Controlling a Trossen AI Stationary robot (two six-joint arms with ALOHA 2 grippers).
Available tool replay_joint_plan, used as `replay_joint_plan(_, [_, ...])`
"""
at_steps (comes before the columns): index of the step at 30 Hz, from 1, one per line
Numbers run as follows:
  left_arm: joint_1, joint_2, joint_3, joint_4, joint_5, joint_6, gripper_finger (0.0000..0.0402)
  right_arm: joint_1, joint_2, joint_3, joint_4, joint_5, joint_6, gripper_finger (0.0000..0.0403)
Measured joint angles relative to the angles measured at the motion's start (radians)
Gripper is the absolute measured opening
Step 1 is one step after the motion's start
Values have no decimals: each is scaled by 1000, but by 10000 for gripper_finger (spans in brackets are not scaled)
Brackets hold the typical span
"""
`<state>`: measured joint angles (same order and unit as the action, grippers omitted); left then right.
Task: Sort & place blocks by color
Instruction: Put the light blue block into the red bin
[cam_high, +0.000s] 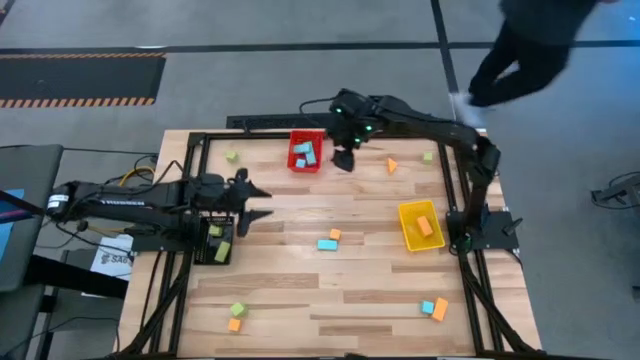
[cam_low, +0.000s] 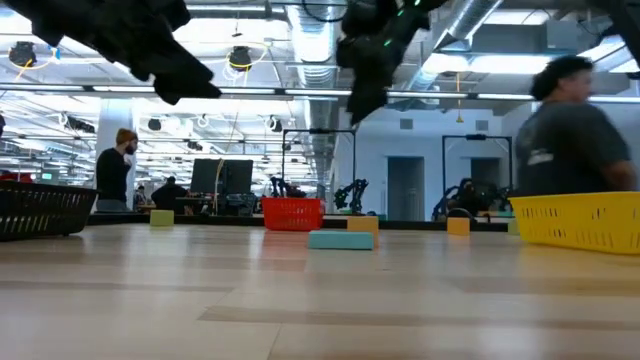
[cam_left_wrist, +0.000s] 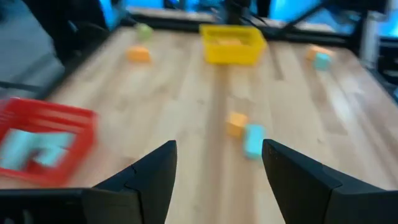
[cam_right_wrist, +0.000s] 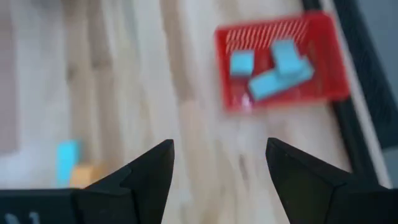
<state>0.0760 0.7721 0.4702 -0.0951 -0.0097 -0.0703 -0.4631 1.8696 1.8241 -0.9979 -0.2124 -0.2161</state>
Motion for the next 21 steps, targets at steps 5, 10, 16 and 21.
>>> replay_joint_plan(5, [-140, 19, -1, -23, -88, -29, 226, 64, -148, -149, -96, -31, 63, 276])
replay_joint_plan(10, [-217, 45, -1, 22, -238, 10, 226, 219, -320, -416, -76, -141, 240, 276])
replay_joint_plan(16, [-210, 76, -1, 117, -279, 124, 226, 520, -484, -655, 19, -155, 629, 276])
replay_joint_plan(21, [-187, 102, 0, 188, -276, 199, 226, 784, -520, -752, 38, -129, 1073, 276])
